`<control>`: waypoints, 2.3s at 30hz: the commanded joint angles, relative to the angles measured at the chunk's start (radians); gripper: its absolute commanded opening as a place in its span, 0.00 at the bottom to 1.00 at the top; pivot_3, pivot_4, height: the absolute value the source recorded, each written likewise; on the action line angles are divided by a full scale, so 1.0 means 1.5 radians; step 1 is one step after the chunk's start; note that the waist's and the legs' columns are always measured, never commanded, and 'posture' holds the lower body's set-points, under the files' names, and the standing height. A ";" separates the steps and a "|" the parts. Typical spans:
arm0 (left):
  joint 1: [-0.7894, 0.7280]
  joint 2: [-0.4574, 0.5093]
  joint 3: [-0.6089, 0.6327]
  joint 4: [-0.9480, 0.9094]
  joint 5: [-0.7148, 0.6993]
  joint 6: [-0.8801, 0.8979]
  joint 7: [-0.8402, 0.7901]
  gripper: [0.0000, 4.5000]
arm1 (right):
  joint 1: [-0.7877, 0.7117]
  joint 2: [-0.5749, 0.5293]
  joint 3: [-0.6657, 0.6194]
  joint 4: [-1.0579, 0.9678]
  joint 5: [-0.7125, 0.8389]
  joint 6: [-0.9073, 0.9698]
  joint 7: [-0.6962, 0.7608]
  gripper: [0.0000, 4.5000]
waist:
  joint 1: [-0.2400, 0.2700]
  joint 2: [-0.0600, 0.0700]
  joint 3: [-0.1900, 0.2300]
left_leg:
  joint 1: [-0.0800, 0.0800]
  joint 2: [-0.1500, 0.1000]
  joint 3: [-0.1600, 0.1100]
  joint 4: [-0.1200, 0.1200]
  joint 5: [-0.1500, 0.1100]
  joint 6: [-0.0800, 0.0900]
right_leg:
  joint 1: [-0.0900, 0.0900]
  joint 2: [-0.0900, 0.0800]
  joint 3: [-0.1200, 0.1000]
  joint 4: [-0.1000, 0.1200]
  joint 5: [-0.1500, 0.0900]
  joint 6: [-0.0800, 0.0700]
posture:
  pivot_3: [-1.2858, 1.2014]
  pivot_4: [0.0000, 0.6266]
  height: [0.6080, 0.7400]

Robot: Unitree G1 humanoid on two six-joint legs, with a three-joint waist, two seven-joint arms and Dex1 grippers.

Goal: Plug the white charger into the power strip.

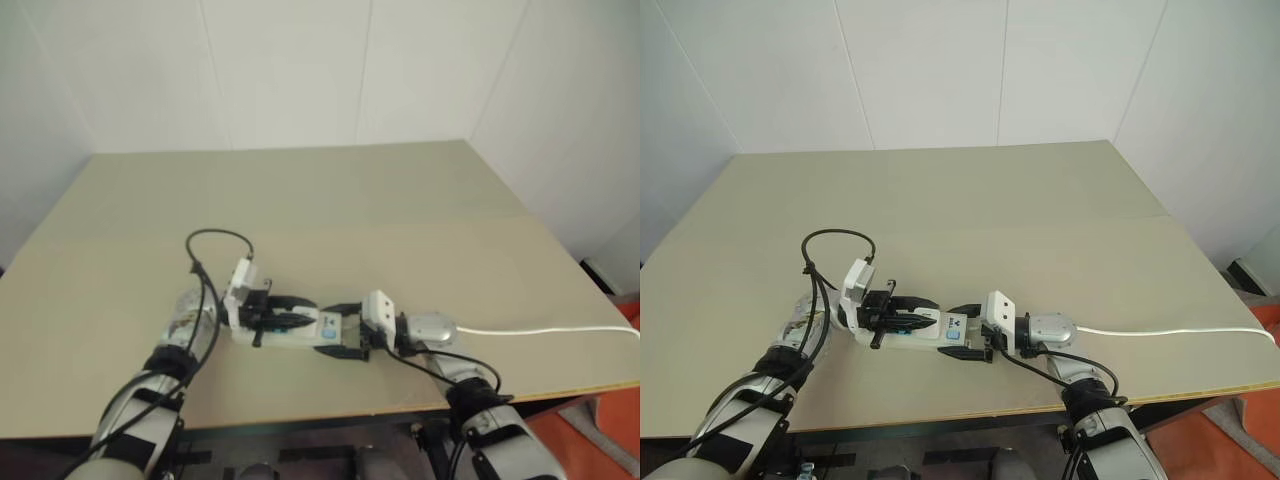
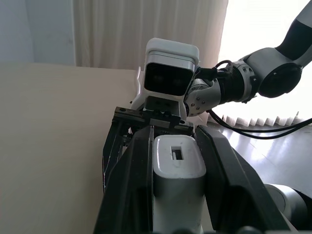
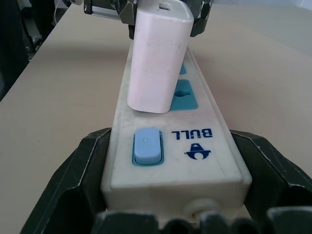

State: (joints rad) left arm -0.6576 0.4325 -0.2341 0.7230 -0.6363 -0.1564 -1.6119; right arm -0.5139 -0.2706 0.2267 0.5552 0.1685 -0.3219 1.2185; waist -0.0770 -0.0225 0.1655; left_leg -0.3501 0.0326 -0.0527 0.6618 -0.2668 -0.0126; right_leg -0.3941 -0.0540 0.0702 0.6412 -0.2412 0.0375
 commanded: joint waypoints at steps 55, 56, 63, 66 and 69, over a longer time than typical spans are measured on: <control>0.020 0.059 -0.069 0.100 0.050 -0.094 -0.002 0.99 | 0.024 0.015 0.029 -0.026 -0.032 0.002 -0.018 0.75 | -0.001 0.005 -0.019 | 0.008 0.000 0.001 -0.003 -0.002 0.002 | 0.006 0.001 0.002 -0.001 -0.006 0.004 | 0.52 0.24 1.00; 0.022 0.078 -0.079 0.071 0.026 -0.073 -0.002 0.99 | 0.023 0.015 0.029 -0.025 -0.033 0.002 -0.017 0.75 | -0.002 0.005 -0.018 | 0.008 0.000 0.001 -0.003 -0.002 0.002 | 0.006 0.001 0.002 -0.001 -0.006 0.004 | 0.52 0.24 1.00; 0.001 0.146 -0.026 -0.034 -0.055 -0.010 -0.002 0.99 | 0.022 0.014 0.027 -0.020 -0.032 -0.002 -0.013 0.75 | -0.005 0.001 -0.011 | 0.003 0.000 0.000 -0.003 -0.002 0.002 | 0.001 0.000 0.001 -0.001 -0.006 0.004 | 0.52 0.24 1.00; -0.050 0.140 0.090 -0.012 -0.097 0.058 0.011 0.99 | 0.020 0.012 0.026 -0.018 -0.029 -0.001 -0.005 0.75 | -0.005 -0.001 -0.009 | -0.001 0.000 0.000 -0.003 -0.001 0.002 | -0.002 0.001 0.000 0.000 -0.005 0.003 | 0.52 0.24 1.00; -0.087 0.150 0.182 0.016 -0.101 0.073 0.035 0.99 | 0.016 0.009 0.026 -0.014 -0.036 -0.015 -0.006 0.75 | -0.006 -0.002 -0.007 | -0.003 0.000 -0.001 -0.003 -0.001 0.002 | -0.006 0.001 0.000 0.001 -0.004 0.001 | 0.52 0.24 1.00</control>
State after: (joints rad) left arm -0.7719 0.6377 -0.0394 0.7315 -0.7659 -0.0591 -1.5788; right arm -0.4935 -0.2552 0.2335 0.5220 0.1424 -0.3291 1.2022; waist -0.0862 -0.0252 0.1543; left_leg -0.3541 0.0333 -0.0533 0.6578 -0.2689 -0.0096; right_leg -0.4022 -0.0529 0.0704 0.6425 -0.2464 0.0375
